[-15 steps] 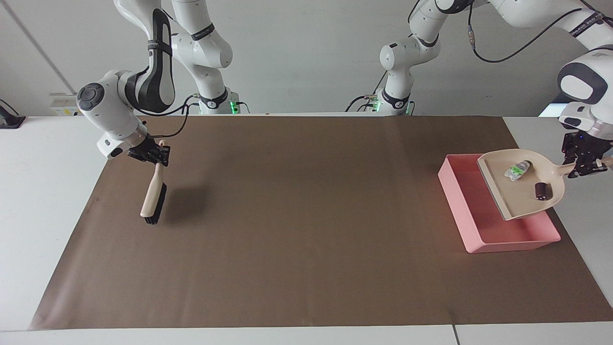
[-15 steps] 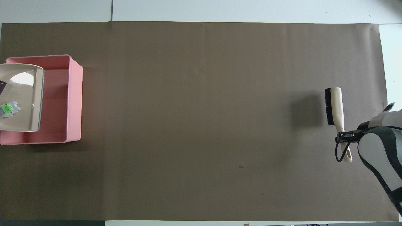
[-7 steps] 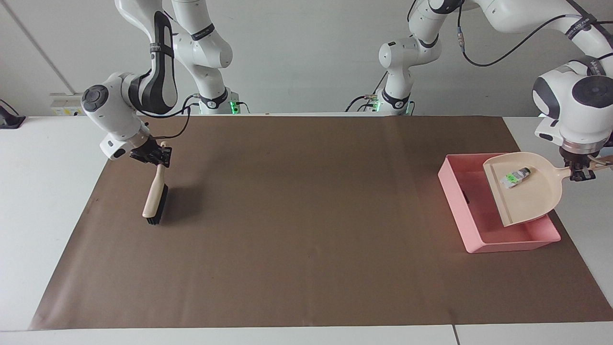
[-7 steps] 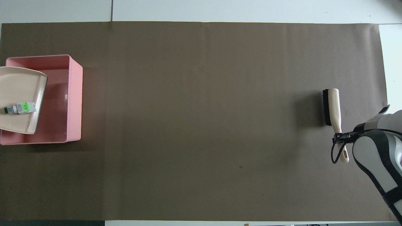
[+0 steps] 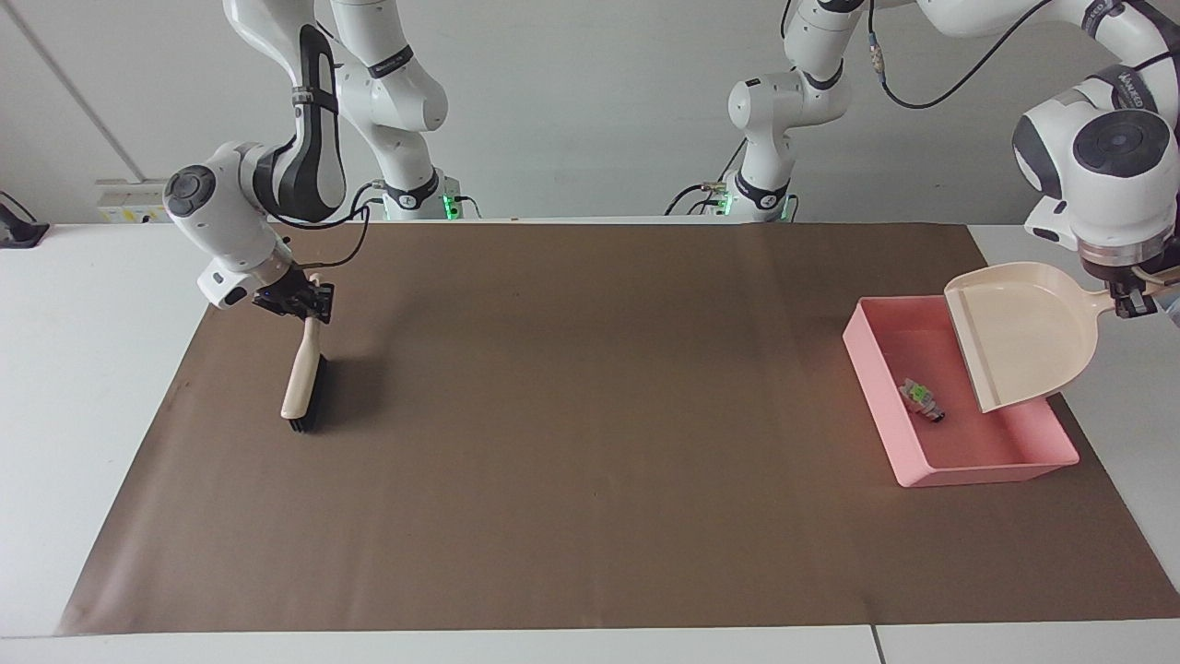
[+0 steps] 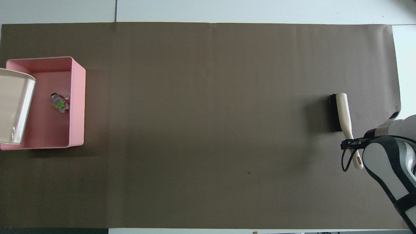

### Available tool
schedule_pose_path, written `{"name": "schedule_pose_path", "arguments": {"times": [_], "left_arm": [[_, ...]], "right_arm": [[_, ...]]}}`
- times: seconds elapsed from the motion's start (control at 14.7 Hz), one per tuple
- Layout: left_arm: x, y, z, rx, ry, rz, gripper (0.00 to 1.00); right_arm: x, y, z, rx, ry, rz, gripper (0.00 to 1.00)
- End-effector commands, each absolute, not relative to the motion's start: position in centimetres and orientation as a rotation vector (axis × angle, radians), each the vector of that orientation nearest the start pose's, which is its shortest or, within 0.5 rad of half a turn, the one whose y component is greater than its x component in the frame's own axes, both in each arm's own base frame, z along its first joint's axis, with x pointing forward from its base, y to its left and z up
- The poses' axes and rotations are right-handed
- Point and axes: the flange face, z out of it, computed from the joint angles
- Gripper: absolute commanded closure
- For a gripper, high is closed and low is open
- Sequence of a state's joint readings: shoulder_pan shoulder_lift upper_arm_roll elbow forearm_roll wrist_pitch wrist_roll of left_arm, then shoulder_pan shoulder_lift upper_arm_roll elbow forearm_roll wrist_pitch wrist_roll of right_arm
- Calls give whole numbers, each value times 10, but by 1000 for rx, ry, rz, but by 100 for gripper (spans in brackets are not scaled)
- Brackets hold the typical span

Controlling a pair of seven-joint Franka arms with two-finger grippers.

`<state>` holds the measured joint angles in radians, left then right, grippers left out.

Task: Clean e-waste and dump in bin
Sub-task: 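Tip the dustpan with the left gripper to dump the component into the bin, then bring the dustpan back and lower it onto the table with the left gripper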

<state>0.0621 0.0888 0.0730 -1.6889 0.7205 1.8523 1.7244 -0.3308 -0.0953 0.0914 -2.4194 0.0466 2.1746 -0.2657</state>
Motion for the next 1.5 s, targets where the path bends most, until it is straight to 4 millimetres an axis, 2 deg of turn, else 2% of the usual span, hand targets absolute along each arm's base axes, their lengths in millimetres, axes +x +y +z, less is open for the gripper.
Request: {"name": "schedule_pose_path", "arguments": {"times": [0.0,0.14,0.2,0.41,0.54,0.68,0.75,0.89,1.02,1.16,1.29,1.43], "left_arm": [[576,112,583,-1612,1976,738,100],[570,84,589,-1602,2009,746,100],[569,67,584,-1620,2051,716,100],[561,35,571,-1804,2112,513,100],[550,-2,557,-1777,2177,466,100],[546,-35,542,-1781,2225,397,100],[544,-51,531,-1791,2245,362,100],[539,-95,497,-1776,2267,325,100],[530,-132,467,-1820,2217,269,100],[530,-156,430,-1846,2207,290,100],[534,-163,408,-1836,2223,300,100],[529,-165,387,-1833,2234,286,100]], "right_arm": [[457,-85,352,-3094,-105,174,0],[477,-62,382,-3102,-175,127,0],[486,-50,398,-3106,-196,103,0],[508,-33,440,-3122,-188,3,0],[516,-41,461,-3130,-166,-83,0],[525,-65,489,-3140,-122,-183,0],[522,-64,507,-3144,-128,-231,0],[523,-64,540,-3146,-90,-286,0],[526,-61,574,-3154,93,-273,0],[531,-57,610,-3217,199,-234,0],[534,-59,641,-3203,297,-159,0],[538,-54,651,-3197,380,-122,0]]}}
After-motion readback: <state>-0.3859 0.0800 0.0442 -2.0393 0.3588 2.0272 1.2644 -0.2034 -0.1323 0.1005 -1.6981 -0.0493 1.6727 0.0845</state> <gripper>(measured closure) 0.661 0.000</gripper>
